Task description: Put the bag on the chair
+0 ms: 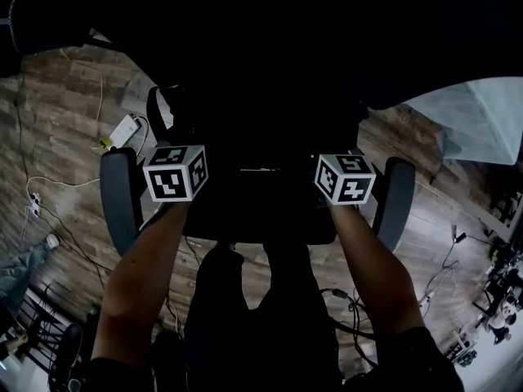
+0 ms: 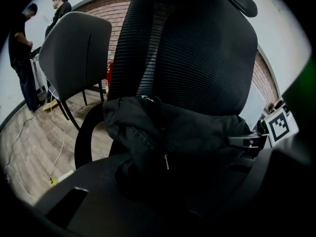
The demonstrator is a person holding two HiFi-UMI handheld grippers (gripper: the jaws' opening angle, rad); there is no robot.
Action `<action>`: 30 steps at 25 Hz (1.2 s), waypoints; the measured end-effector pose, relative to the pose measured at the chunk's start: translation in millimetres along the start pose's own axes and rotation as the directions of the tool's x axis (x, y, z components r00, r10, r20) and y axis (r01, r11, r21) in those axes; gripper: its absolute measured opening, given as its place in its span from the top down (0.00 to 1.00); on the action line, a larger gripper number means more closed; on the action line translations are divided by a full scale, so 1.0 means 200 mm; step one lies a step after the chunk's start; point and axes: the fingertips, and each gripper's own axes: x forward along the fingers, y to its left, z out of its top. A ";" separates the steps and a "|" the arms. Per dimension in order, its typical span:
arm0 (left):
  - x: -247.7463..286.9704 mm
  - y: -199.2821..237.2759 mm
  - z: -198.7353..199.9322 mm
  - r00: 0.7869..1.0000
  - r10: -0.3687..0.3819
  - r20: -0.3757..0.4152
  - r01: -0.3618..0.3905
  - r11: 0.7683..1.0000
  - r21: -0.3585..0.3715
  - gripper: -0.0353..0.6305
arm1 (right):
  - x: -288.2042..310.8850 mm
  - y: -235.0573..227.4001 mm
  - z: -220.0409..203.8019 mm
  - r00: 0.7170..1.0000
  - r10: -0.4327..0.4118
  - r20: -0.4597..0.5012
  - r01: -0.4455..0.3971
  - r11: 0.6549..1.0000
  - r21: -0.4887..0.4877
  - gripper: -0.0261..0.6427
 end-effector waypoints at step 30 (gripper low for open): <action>-0.12 0.05 -0.13 0.996 0.092 0.010 -0.092 0.996 -0.021 0.57 | -0.01 -0.10 -0.08 0.994 -0.076 -0.079 0.085 0.989 0.123 0.47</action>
